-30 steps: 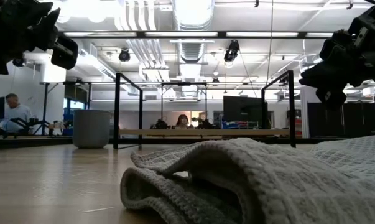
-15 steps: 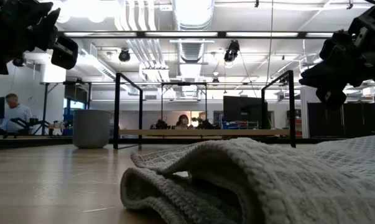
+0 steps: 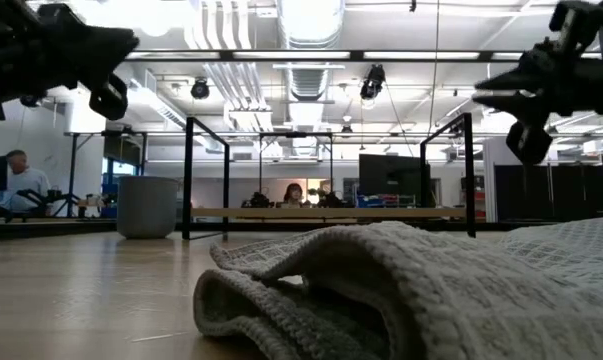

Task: Stack small to large cups/mugs on shelf
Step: Put the blue mug on the shelf

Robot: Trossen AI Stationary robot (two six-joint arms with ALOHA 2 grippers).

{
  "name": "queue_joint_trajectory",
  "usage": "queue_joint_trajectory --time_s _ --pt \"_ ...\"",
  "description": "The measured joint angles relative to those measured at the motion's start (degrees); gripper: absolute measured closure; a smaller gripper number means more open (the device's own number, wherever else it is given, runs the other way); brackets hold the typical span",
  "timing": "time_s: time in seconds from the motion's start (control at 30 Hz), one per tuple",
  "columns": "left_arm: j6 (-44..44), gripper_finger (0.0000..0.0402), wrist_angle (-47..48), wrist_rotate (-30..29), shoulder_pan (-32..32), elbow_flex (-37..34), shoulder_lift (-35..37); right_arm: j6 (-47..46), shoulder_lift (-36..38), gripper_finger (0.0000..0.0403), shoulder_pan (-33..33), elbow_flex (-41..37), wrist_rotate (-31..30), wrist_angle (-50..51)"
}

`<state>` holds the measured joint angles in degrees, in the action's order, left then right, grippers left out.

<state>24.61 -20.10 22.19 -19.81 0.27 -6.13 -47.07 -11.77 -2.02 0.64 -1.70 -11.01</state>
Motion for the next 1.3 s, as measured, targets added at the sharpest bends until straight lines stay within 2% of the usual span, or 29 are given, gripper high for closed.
queue_joint_trajectory --time_s 0.1,0.17,0.23,0.37,0.53,0.67,0.83,0.97,1.1,1.2,1.3 --pt "0.64 0.0369 -0.28 -5.22 0.0 0.06 -0.41 -1.85 0.0 0.0344 -0.02 0.0 -0.97 -3.45" --pt "1.78 0.0369 -0.17 -4.8 0.0 0.34 -0.42 -1.93 0.0 0.0344 -0.02 0.0 -0.98 -4.22" --pt "2.09 0.0369 1.67 -1.96 0.0 1.75 -1.37 -1.58 0.0 0.0344 -0.02 0.0 -0.98 -4.3" --pt "3.46 0.0369 10.11 -0.88 0.01 9.22 -4.5 -1.57 -0.02 0.0344 -0.02 0.0 -0.98 -4.28" --pt "-4.72 0.0369 33.44 -4.57 0.02 25.62 -13.88 0.69 -0.02 0.0344 -0.02 0.01 -1.5 -4.3" --pt "-9.96 0.0369 53.79 -12.98 0.01 40.1 -24.34 2.1 -0.02 0.0344 -0.02 0.0 -1.62 -4.25" --pt "-10.47 0.0369 69.43 -20.89 0.0 54.17 -38.0 6.84 -0.04 0.0344 -0.02 0.0 -4.31 -4.25" --pt "-10.13 0.0369 73.96 -21.35 0.0 59.92 -47.12 8.15 -0.04 0.0344 -0.02 0.0 -4.63 -4.23" --pt "-12.81 0.0369 74.03 -21.18 0.02 63.16 -54.73 7.44 -0.04 0.0344 -0.02 0.0 -4.63 -4.23" --pt "-14.82 0.0369 73.76 -21.06 -0.05 65.93 -58.51 6.97 -0.04 0.0344 -0.02 0.0 -4.57 -4.23" --pt "-16.03 0.0369 77.67 -21.06 -0.11 68.42 -62.52 6.73 -0.07 0.0344 0.0 0.0 -4.54 -4.21"
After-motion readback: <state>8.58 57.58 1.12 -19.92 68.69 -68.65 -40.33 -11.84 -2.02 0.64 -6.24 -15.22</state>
